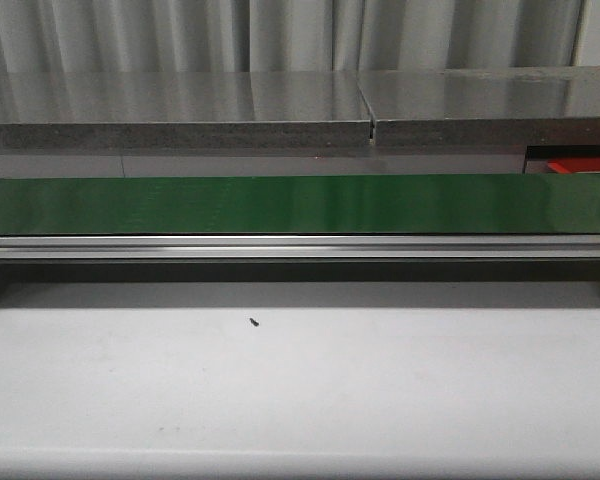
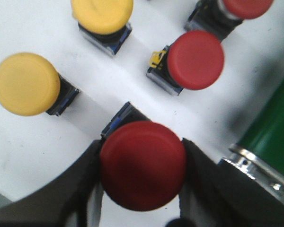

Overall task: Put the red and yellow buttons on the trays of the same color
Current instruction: 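Grasp a red push-button from the grid with the left gripper, then set the red button on the belt's near end, open left gripper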

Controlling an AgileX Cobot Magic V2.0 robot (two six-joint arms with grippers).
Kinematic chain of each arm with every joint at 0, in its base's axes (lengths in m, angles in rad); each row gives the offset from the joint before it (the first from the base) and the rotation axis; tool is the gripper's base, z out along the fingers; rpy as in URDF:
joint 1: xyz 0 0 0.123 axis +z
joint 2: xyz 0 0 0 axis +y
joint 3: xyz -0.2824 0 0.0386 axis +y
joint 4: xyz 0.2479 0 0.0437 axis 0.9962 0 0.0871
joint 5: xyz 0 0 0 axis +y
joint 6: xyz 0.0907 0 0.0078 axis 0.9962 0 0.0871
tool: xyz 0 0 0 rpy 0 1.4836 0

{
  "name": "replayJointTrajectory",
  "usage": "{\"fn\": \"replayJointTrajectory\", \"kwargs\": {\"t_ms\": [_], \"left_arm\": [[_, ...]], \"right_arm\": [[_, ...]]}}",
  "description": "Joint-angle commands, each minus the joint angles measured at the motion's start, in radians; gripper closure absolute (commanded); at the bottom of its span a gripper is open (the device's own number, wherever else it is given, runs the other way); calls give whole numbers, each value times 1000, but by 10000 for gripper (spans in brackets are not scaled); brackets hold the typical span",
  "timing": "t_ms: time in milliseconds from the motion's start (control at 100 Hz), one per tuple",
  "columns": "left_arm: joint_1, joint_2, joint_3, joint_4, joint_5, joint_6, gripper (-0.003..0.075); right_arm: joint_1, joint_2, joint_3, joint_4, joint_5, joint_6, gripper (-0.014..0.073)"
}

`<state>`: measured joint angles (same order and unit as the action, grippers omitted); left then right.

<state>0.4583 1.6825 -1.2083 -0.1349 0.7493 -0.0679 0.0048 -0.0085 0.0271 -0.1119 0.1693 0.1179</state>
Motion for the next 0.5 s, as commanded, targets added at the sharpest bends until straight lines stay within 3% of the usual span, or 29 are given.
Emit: {"fn": "replayJointTrajectory", "kwargs": {"t_ms": [0, 490], "left_arm": [[-18, -105, -32, -14, -23, 7, 739], [-251, -98, -231, -20, 36, 51, 739]], "right_arm": [[0, 6, -1, -8, -81, -1, 660], [0, 6, -1, -8, -81, -1, 660]]}}
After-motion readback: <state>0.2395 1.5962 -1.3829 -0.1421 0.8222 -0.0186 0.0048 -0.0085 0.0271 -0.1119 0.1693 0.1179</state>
